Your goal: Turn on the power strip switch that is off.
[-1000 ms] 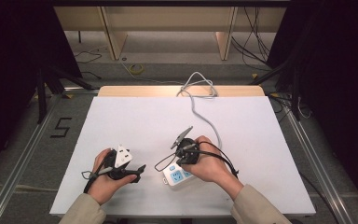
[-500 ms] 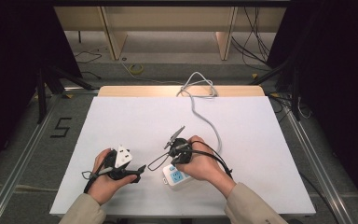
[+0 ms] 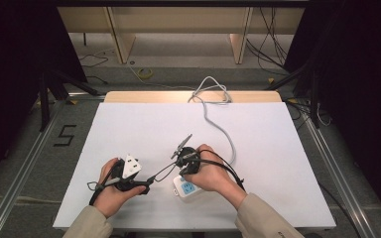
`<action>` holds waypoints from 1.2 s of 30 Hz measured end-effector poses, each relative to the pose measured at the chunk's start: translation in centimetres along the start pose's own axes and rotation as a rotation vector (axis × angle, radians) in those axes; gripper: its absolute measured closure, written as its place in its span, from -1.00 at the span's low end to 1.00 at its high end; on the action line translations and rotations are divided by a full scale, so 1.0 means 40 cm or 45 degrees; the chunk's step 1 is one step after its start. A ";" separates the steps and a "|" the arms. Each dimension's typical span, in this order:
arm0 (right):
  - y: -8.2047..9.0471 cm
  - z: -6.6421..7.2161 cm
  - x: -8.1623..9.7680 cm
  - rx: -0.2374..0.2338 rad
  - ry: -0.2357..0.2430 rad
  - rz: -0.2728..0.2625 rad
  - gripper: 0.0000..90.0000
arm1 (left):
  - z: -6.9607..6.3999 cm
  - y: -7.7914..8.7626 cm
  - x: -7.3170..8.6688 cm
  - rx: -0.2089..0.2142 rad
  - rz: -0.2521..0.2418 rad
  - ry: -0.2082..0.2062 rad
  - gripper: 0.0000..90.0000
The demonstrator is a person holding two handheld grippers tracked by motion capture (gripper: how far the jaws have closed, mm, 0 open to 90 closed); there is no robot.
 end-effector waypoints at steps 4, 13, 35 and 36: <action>-0.004 0.000 -0.002 0.001 0.001 0.007 1.00 | 0.000 0.001 -0.001 0.000 -0.002 0.000 -0.59; -0.012 0.001 -0.006 0.002 0.005 0.018 1.00 | -0.001 0.000 0.000 0.002 0.003 -0.002 -0.59; -0.029 -0.001 -0.011 0.013 0.009 0.054 1.00 | -0.002 -0.001 -0.001 0.002 0.002 -0.007 -0.59; -0.029 -0.001 -0.012 0.014 0.011 0.053 1.00 | -0.002 -0.001 -0.001 0.002 0.002 -0.007 -0.59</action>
Point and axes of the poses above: each handheld gripper's, and its own axes: y roughly backward along the jaws, x roughly out of its underside, z roughly to its left, the point moved 7 cm from there along -y, roughly forward along the jaws, and after that the axes turned 15 degrees about z, right-handed, at the moved point
